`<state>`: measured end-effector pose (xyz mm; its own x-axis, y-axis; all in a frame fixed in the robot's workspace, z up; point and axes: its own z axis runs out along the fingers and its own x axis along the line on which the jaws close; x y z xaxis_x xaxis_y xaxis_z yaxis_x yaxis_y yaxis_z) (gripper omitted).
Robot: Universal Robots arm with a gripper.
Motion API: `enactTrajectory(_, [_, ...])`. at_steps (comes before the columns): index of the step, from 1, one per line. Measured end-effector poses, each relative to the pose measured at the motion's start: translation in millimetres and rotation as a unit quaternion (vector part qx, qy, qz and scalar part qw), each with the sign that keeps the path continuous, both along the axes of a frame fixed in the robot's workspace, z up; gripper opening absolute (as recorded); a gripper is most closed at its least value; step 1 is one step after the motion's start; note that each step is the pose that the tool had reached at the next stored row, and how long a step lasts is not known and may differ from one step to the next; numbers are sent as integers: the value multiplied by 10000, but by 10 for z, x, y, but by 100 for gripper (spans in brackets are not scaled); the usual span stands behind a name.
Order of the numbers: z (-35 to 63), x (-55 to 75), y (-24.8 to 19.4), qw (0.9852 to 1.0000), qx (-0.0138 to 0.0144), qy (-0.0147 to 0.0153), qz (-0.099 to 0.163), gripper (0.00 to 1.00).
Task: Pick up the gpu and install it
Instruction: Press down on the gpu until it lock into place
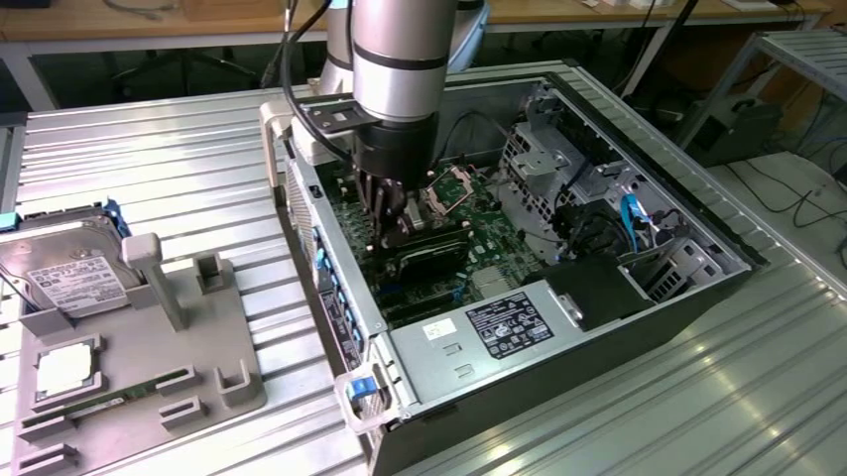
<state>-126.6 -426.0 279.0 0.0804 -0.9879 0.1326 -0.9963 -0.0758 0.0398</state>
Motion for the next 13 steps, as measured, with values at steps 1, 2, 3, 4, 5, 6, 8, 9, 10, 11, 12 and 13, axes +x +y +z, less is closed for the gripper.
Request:
enactTrajectory(1, [14,0,0,10000,0,-4,0,11])
enactTrajectory(2, [27,0,0,10000,0,-7,0,11])
enactTrajectory(3, [48,0,0,10000,0,-12,0,11])
enactTrajectory(4, [65,0,0,10000,0,-15,0,11])
enactTrajectory(5, [79,0,0,10000,-1,-18,0,11])
enactTrajectory(6, [81,-1,1,10000,0,-23,0,11])
enactTrajectory(8, [81,0,1,10000,1,-23,0,11])
enactTrajectory(9, [81,-1,1,10000,0,-23,0,11])
enactTrajectory(10, [82,-1,0,10000,0,-23,0,11])
enactTrajectory(11, [82,0,0,10000,0,-22,0,11])
enactTrajectory(12, [82,0,0,10000,0,-22,0,11])
enactTrajectory(13, [82,0,0,10000,0,-22,0,11])
